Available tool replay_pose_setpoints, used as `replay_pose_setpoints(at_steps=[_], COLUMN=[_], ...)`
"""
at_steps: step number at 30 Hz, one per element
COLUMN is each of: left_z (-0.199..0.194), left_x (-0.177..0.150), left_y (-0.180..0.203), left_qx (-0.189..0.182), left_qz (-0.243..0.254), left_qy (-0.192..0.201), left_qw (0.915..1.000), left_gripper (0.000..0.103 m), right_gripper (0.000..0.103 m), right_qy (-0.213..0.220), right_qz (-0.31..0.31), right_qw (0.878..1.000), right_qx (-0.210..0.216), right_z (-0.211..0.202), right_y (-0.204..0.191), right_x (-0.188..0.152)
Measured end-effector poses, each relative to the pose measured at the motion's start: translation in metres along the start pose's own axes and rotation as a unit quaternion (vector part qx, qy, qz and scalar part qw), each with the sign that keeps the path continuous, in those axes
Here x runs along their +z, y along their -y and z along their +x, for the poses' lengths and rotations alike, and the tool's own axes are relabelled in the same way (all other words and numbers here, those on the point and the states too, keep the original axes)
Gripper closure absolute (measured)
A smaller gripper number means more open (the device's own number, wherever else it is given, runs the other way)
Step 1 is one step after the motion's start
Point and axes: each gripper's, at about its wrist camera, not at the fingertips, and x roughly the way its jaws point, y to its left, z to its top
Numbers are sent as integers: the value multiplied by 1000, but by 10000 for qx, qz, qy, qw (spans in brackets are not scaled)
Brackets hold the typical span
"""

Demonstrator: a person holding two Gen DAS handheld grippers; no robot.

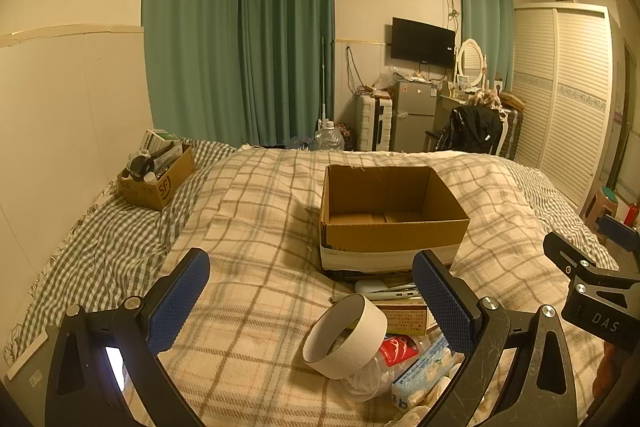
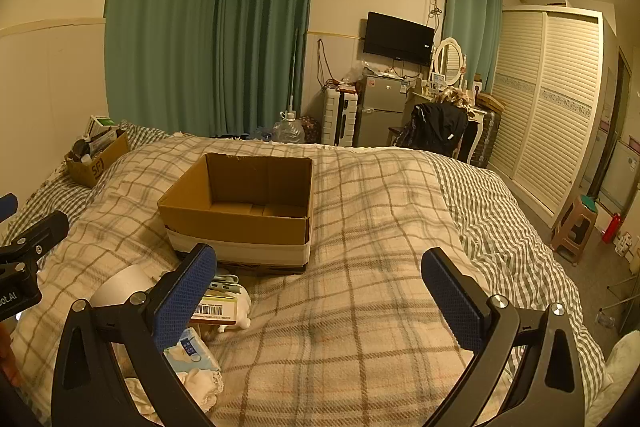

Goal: Organize objects
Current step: 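Reach both tools toward the white tape roll and barcode box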

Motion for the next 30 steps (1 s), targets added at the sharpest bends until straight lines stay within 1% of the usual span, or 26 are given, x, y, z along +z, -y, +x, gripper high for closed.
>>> replay_pose_setpoints(at_steps=[18, 30], left_z=[0, -3], left_x=[-2, 6], left_y=[1, 2], left_qx=[8, -9], left_qz=[-2, 7], left_qy=[-55, -66], left_qw=[10000, 10000], left_gripper=[0, 0], right_gripper=[0, 0], right_qy=[10, 152], right_qz=[-9, -83], right_qw=[10000, 9998], right_qx=[3, 4], right_z=[0, -11], right_y=[-1, -6], right_x=[1, 8])
